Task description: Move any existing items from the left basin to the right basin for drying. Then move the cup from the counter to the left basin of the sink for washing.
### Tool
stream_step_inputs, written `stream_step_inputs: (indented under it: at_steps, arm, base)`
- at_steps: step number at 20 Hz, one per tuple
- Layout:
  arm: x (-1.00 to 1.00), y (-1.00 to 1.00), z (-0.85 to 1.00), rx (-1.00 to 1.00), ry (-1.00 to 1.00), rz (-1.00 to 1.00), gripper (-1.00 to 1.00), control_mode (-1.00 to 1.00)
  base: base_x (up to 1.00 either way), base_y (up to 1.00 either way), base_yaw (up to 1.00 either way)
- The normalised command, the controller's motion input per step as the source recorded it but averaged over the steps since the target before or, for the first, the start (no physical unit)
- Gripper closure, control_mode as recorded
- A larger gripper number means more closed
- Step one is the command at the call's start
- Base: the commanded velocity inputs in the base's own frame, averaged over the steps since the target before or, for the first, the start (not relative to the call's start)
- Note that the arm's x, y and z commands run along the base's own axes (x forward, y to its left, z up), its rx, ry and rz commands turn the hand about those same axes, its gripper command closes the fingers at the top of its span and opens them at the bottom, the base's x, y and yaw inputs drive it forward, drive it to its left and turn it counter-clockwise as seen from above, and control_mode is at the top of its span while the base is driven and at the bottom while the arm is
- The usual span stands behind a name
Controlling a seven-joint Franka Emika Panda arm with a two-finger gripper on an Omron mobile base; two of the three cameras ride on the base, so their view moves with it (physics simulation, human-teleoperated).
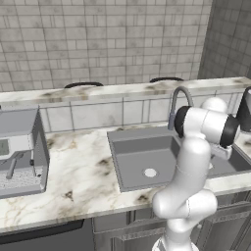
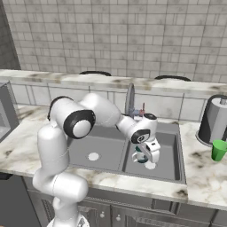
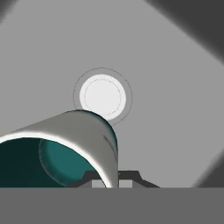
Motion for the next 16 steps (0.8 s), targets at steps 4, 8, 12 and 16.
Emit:
stream_step_inputs:
  at_steps: [4,8,12,16]
  arm:
    - [0.00,0.00,-0.31,0.00,0.00,0.00,1.00,-1.00]
    - [0.00,0.00,-0.23,0.01,0.00,0.00,1.00,-1.00]
    - [0.00,0.00,-0.15,0.03,0.00,0.01,1.00,-1.00]
    - [0.00,0.00,-0.13,0.04,0.00,0.01,1.00,-1.00]
  base:
    - [0.00,0.00,0.00]
    - [0.00,0.00,0.00]
    - [0.00,0.00,0.00]
    - [0.00,0.00,0.00]
